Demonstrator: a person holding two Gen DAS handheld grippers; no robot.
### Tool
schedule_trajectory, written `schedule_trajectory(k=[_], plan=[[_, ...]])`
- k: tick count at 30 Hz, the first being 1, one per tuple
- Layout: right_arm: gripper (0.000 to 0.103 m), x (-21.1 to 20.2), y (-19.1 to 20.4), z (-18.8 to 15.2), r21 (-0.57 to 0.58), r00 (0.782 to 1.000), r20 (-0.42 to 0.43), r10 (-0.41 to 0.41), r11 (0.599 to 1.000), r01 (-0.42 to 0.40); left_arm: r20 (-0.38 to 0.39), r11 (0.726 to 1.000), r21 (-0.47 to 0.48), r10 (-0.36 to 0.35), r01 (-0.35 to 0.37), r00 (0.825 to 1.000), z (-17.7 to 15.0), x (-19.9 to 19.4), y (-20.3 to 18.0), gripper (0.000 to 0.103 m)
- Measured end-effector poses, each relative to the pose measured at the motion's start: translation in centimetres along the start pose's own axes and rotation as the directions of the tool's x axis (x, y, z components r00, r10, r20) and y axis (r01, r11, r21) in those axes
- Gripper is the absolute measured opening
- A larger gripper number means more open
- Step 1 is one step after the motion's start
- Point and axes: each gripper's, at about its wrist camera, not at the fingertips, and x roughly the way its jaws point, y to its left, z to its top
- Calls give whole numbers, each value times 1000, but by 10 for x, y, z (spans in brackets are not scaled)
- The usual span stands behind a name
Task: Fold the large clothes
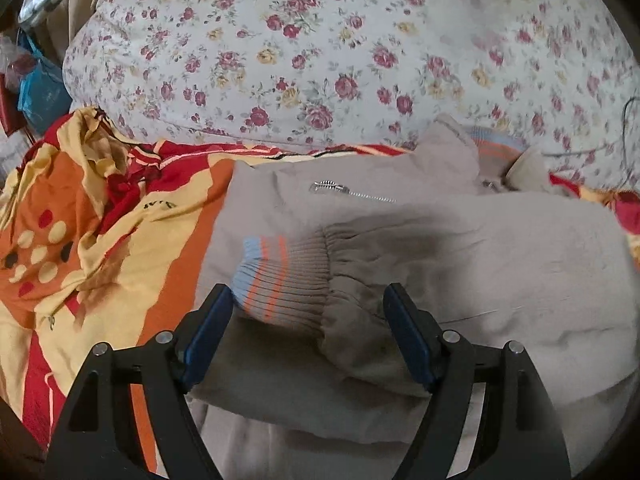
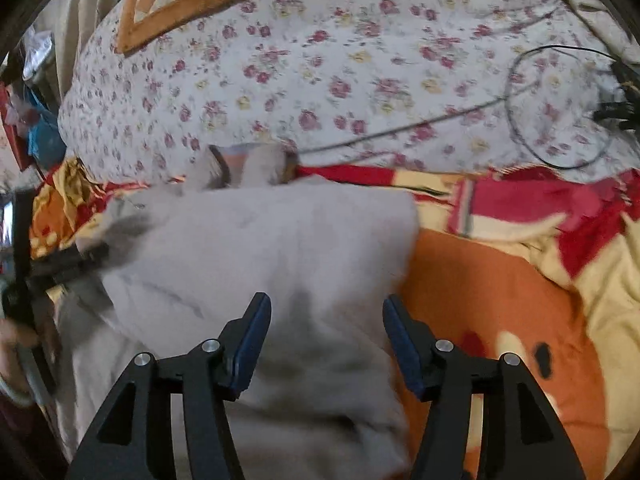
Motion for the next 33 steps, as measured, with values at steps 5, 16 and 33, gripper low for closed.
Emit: schedule_trajectory(k=[5, 16, 33], plan=[[61, 54, 18, -1, -74, 994, -76, -79, 995, 73, -25, 1000, -20, -6, 6, 1000, -5, 13, 4, 80], [69, 12, 14, -29, -134, 991, -100, -83, 989, 70, -45, 999, -42, -31, 29, 999, -5, 18, 7, 82], [76, -35, -27, -62, 53, 995, -81, -56, 997, 60, -50, 998, -35, -56, 54, 997, -54, -43, 49, 81]])
